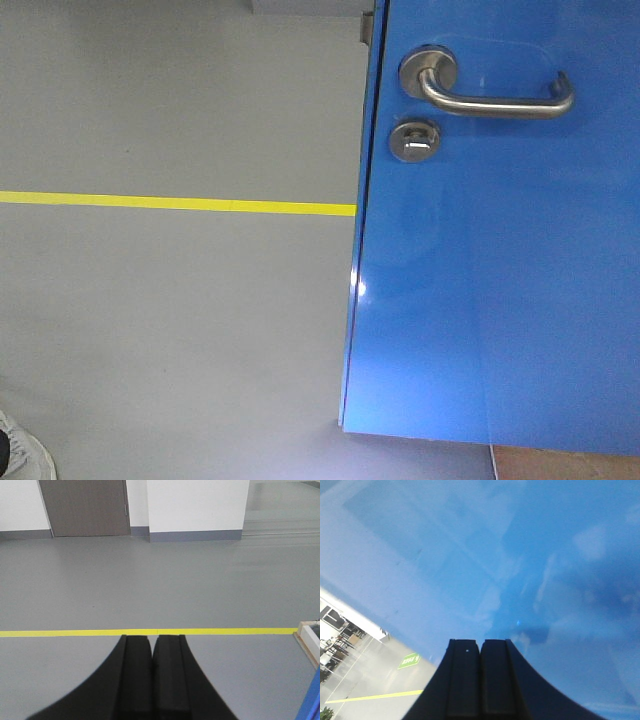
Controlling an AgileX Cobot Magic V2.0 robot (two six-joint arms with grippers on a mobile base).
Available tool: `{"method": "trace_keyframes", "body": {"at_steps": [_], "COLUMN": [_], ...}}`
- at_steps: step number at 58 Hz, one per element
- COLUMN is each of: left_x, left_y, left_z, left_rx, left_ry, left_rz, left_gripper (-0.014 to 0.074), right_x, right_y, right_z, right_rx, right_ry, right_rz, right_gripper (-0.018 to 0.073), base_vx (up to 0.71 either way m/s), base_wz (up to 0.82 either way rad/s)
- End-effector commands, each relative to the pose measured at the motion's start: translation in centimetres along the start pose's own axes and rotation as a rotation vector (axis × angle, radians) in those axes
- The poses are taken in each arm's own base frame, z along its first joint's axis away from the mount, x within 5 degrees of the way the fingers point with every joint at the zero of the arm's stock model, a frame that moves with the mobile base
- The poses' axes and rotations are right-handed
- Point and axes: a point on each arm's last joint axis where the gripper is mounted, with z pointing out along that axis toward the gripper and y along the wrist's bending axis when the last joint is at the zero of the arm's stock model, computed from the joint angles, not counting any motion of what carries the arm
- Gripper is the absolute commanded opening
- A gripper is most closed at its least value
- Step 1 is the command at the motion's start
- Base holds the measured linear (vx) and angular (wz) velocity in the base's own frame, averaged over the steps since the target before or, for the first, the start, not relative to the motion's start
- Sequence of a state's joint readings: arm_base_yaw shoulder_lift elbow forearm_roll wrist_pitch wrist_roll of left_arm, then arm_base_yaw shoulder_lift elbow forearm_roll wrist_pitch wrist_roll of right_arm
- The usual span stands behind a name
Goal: Move to blue door and open it
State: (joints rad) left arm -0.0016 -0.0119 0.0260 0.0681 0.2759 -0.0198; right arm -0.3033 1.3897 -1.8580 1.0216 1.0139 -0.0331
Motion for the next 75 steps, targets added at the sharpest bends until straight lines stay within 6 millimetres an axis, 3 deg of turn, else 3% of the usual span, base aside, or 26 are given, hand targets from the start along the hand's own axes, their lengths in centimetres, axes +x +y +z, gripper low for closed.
{"method": "trace_keyframes", "body": {"at_steps": [1, 68, 75], "left_x": [-1.7, -1.7, -1.7], "left_y": [0.0, 0.0, 0.0], "left_z": [-0.4, -0.4, -0.4], "left_rx": [0.007, 0.007, 0.007], "left_ry": [-0.123, -0.123, -0.123], "left_rz": [-0.008, -0.008, -0.008], "left_gripper": [0.0073, 0.0073, 0.0073], "right_x": [-0.6, -0.6, -0.6], "right_y": [1.8, 1.9, 2.8], "right_z": [-1.2, -1.4, -1.9], "right_rx": [-0.055, -0.053, 0.001], "right_ry": [-0.092, -0.092, -0.165], "right_rz": [-0.021, -0.026, -0.215], "right_gripper": [0.0012, 0.0012, 0.0012], "base_vx": [-0.02, 0.0, 0.0], "base_wz": [-0.01, 0.0, 0.0]}}
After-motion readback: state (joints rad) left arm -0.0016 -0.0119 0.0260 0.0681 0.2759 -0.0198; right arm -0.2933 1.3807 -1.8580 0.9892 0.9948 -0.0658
